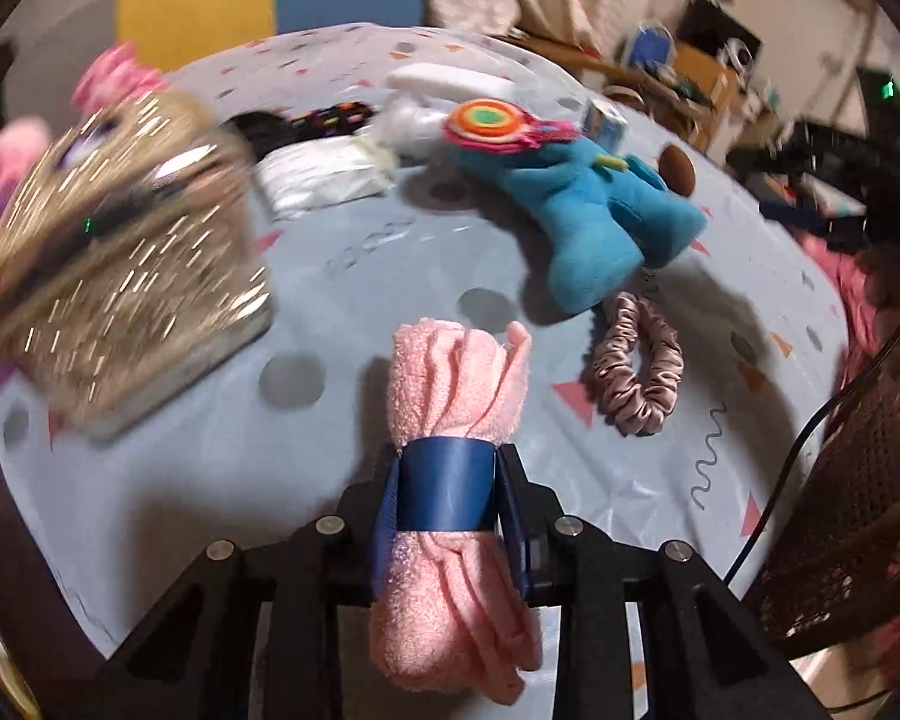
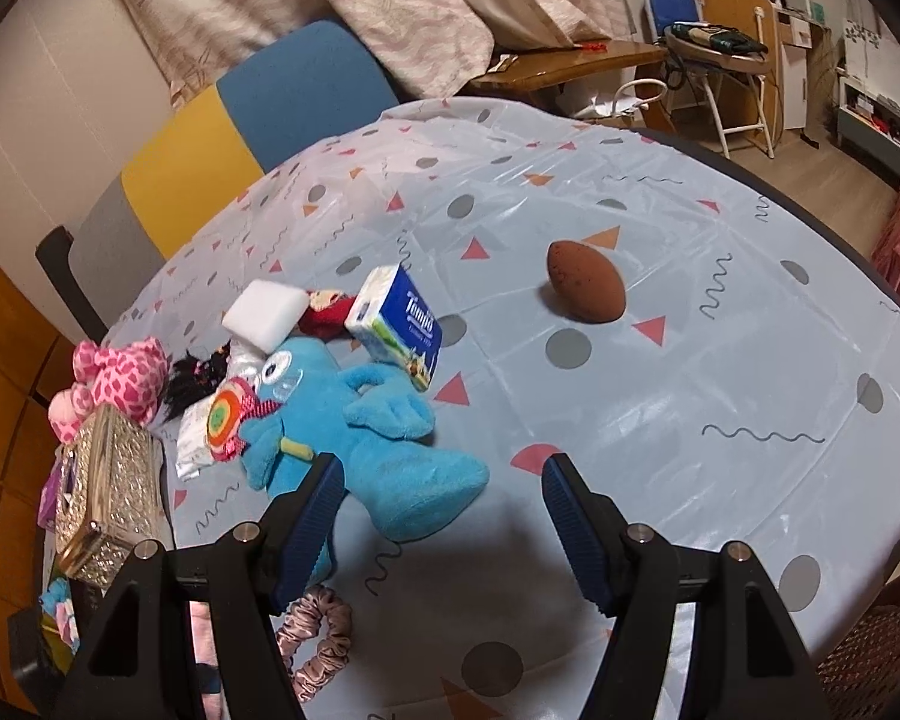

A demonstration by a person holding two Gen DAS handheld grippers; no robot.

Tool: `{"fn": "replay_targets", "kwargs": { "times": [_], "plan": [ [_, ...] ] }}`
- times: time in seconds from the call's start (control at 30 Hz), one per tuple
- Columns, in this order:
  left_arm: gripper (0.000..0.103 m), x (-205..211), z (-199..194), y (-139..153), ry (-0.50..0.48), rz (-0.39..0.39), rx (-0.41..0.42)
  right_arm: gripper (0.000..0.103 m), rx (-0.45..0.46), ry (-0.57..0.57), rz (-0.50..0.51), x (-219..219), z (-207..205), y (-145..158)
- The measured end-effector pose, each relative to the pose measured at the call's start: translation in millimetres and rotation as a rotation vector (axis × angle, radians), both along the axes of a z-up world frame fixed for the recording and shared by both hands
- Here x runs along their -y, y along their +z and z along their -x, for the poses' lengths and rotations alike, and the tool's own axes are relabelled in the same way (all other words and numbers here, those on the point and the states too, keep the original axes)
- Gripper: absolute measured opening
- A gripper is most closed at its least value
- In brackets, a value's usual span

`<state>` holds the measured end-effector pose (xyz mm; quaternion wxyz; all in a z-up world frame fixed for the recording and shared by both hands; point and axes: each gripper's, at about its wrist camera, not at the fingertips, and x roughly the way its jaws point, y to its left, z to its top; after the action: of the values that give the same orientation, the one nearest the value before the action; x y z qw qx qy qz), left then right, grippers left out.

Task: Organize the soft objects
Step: 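Reach the left gripper to the pink knitted roll with blue band and grasp it, then carry the pink roll into the tray with left gripper while right grasps white tissue pack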

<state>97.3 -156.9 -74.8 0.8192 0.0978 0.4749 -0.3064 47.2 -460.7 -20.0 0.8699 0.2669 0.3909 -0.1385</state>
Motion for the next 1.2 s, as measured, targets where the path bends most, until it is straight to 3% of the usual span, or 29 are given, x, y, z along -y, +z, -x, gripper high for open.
{"fn": "replay_targets", "kwargs": {
  "times": [0.1,0.2,0.43,0.57,0.8,1.0,1.07,1.1,1.2],
  "plan": [
    [0.032,-12,-3,-5,0.045,0.068,-0.044,0.070,-0.025,0.023,0.008,-5,-5,-5],
    [0.033,-14,-6,-11,0.058,0.085,-0.067,0.070,-0.049,0.046,0.030,-13,-9,-8],
    [0.033,-10,5,-12,0.047,0.078,0.005,0.069,-0.068,0.067,0.070,-22,-13,-11],
    [0.033,-13,7,-14,0.053,0.093,0.024,0.066,-0.035,0.045,0.042,-17,-15,-5],
    [0.033,-17,10,-15,0.063,0.120,0.033,0.066,-0.021,0.007,0.078,-12,-77,15],
    [0.034,-19,9,-16,0.069,0.136,0.031,0.066,-0.192,0.012,0.177,-7,-152,-14],
    [0.034,-19,10,-16,0.070,0.137,0.033,0.042,-0.242,0.019,0.180,-4,-160,-28],
    [0.034,-19,10,-16,0.070,0.137,0.033,0.025,-0.270,0.026,0.189,-3,-164,-34],
    [0.034,-19,11,-16,0.070,0.137,0.038,0.023,-0.216,-0.011,0.204,2,-153,-23]
  ]
}}
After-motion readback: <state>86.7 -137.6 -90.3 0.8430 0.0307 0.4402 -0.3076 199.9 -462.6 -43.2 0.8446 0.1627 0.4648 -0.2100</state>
